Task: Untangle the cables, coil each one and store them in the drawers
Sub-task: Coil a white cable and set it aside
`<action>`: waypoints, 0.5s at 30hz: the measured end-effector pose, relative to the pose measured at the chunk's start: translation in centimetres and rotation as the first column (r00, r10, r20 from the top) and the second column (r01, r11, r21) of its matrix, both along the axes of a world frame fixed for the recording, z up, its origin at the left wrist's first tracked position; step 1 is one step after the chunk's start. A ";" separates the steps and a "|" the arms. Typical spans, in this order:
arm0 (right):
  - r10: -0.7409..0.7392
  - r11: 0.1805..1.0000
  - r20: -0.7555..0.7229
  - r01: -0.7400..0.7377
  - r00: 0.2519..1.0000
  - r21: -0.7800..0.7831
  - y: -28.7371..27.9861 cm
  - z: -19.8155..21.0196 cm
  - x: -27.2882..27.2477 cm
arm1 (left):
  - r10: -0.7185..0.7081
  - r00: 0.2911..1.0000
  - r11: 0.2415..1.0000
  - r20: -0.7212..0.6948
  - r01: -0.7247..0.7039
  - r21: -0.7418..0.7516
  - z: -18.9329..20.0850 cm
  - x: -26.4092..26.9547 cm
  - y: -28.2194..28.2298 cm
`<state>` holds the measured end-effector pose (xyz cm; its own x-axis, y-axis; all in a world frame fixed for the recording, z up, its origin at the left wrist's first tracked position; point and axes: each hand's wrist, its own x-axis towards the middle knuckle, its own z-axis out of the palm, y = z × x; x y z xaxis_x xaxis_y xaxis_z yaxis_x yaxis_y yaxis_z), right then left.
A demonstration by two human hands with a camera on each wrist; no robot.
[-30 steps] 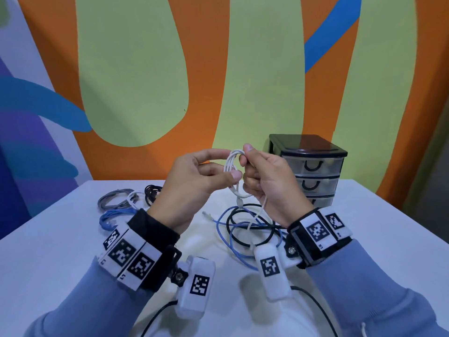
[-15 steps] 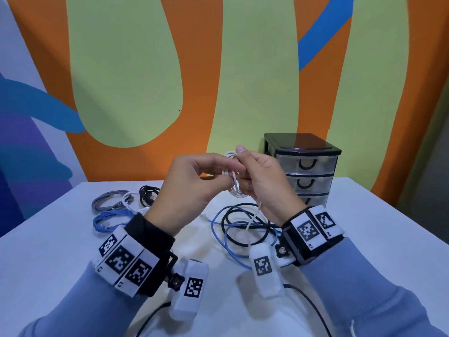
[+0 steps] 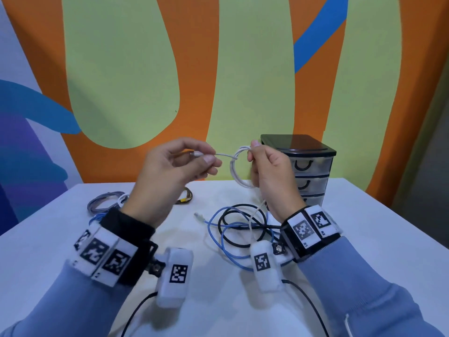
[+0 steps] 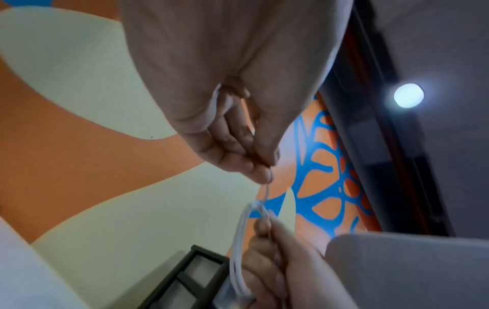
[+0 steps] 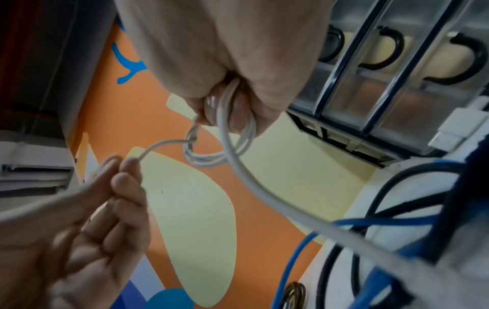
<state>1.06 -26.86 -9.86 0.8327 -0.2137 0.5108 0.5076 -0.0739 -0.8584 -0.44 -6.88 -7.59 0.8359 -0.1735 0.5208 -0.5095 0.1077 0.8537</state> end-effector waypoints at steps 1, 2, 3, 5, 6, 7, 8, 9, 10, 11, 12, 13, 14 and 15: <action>-0.004 1.000 0.011 0.003 1.000 0.026 -0.2 0.1 0.0 | -0.022 0.999 1.000 -0.038 0.021 -0.017 0.1 0.0 0.2; 0.005 0.999 0.020 -0.006 1.000 0.048 -0.3 0.2 -0.1 | -0.008 0.999 1.000 -0.044 0.009 0.015 0.1 0.1 0.5; 0.021 0.997 0.024 -0.023 1.000 0.068 -0.2 0.3 -0.1 | 0.038 0.999 0.996 -0.018 -0.036 0.084 0.1 0.2 0.6; 0.067 0.990 0.011 -0.067 0.998 0.128 0.2 0.5 -0.3 | 0.121 0.991 0.970 0.062 -0.131 0.205 -0.2 0.5 0.8; 0.097 0.980 -0.003 -0.095 0.995 0.176 0.5 0.6 -0.4 | 0.140 0.986 0.962 0.095 -0.158 0.223 -0.2 0.6 0.9; 0.135 0.964 -0.015 -0.127 0.991 0.231 0.7 0.8 -0.6 | 0.151 0.980 0.957 0.126 -0.177 0.231 -0.2 0.7 1.0; 0.176 0.945 -0.020 -0.163 0.984 0.283 0.8 0.9 -0.7 | 0.162 0.972 0.948 0.169 -0.201 0.248 -0.2 0.8 1.2; 0.216 0.925 -0.017 -0.199 0.976 0.324 1.0 1.1 -0.8 | 0.176 0.958 0.931 0.226 -0.236 0.279 -0.3 0.9 1.2; 0.252 0.904 -0.009 -0.232 0.968 0.358 1.1 1.2 -0.9 | 0.194 0.936 0.904 0.294 -0.287 0.318 -0.4 1.0 1.2; 0.287 0.883 -0.001 -0.264 0.958 0.389 1.3 1.3 -1.0 | 0.218 0.906 0.871 0.364 -0.348 0.347 -0.6 1.1 1.2; 0.321 0.860 0.008 -0.295 0.947 0.417 1.6 1.3 -1.1 | 0.251 0.869 0.835 0.427 -0.417 0.360 -0.8 1.1 1.0; 0.355 0.836 0.018 -0.326 0.935 0.442 1.8 1.3 -1.2 | 0.284 0.832 0.802 0.477 -0.479 0.357 -0.9 1.1 0.8; 0.384 0.812 0.031 -0.353 0.923 0.464 2.1 1.4 -1.3 | 0.316 0.806 0.784 0.500 -0.519 0.340 -1.1 1.1 0.6; 0.406 0.790 0.046 -0.376 0.913 0.485 2.4 1.3 -1.4 | 0.338 0.806 0.789 0.486 -0.524 0.321 -1.1 1.0 0.3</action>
